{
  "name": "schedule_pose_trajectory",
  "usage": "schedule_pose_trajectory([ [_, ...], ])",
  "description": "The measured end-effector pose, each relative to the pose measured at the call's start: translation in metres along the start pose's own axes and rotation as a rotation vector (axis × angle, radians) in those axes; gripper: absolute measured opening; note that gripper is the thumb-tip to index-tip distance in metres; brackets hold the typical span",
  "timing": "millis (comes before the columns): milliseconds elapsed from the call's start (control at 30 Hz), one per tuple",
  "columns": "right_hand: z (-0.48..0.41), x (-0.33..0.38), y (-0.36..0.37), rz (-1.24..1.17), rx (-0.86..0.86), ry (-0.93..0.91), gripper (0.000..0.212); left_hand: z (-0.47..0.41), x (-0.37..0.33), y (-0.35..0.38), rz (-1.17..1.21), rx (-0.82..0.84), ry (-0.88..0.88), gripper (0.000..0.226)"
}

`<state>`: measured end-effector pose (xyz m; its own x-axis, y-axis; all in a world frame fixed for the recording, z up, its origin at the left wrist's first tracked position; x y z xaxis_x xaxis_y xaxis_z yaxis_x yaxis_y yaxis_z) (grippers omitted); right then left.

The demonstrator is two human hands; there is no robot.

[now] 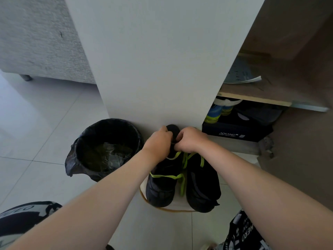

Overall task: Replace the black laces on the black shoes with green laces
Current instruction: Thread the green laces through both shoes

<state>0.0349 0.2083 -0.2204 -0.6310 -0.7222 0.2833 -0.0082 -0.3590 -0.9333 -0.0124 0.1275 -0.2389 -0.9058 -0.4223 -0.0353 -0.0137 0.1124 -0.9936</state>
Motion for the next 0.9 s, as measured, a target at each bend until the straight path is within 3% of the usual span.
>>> schedule_pose_trajectory([
  [167,0.003,-0.002,-0.002,0.013,-0.063,-0.007,0.025,0.005,0.029,-0.005,0.316,0.056,-0.181,0.012],
  [400,0.002,0.001,-0.001,-0.041,-0.038,-0.055,0.042,0.016,0.061,-0.009,0.679,0.057,-0.433,0.019],
  [533,0.004,0.004,-0.008,-0.034,-0.103,-0.135,0.051,0.017,0.057,-0.011,0.694,0.068,-0.411,0.020],
  [767,0.001,-0.001,-0.004,-0.028,-0.047,-0.117,0.054,0.028,0.081,-0.008,0.527,0.103,-0.409,0.018],
  [900,0.006,0.006,-0.011,-0.080,0.035,-0.150,0.049,0.028,0.076,-0.008,0.689,0.066,-0.512,0.013],
])
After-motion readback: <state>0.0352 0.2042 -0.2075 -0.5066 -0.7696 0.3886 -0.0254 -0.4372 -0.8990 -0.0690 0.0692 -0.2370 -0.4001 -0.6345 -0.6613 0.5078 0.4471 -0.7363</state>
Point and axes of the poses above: each hand's wrist, its own z-axis away from the middle knuckle, its own y-axis out of the palm, x = y × z, the point moved 9 cm from there along -z, towards the middle knuckle, and after that the axes turned 12 degrees about -x, right-handed, at the moved point
